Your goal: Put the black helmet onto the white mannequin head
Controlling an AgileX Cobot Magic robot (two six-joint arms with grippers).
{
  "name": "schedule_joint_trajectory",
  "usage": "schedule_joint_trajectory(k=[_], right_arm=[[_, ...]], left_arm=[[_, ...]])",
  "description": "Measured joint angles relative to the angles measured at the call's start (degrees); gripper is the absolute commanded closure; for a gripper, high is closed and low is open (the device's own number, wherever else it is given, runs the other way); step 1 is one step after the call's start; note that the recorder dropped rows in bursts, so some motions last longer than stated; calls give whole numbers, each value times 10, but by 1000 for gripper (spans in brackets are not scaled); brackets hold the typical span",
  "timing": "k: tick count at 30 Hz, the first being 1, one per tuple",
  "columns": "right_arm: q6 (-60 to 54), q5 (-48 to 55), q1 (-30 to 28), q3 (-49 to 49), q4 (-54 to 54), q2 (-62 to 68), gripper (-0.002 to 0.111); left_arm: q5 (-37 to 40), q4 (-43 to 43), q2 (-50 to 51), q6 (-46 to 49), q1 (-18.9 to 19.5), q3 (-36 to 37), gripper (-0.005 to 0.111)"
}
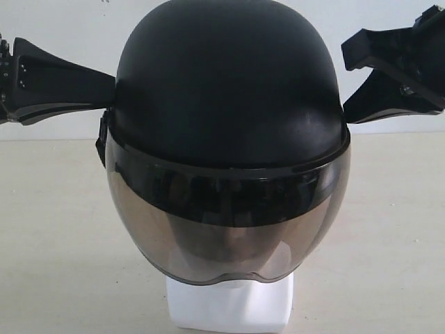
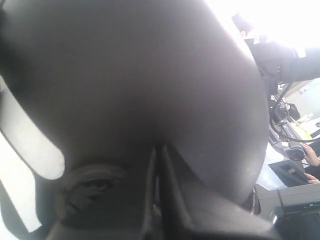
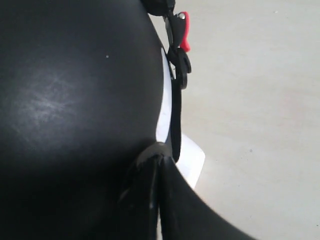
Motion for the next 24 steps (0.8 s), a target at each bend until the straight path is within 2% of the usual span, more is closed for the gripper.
schedule_joint_trajectory(k=[9, 24], right_arm=[[-4, 8, -2, 0, 5, -6, 108], [-4, 16, -2, 0, 7, -7, 108]], left_arm=[[1, -6, 0, 0, 17, 0, 102], [2, -6, 0, 0, 17, 0, 102]])
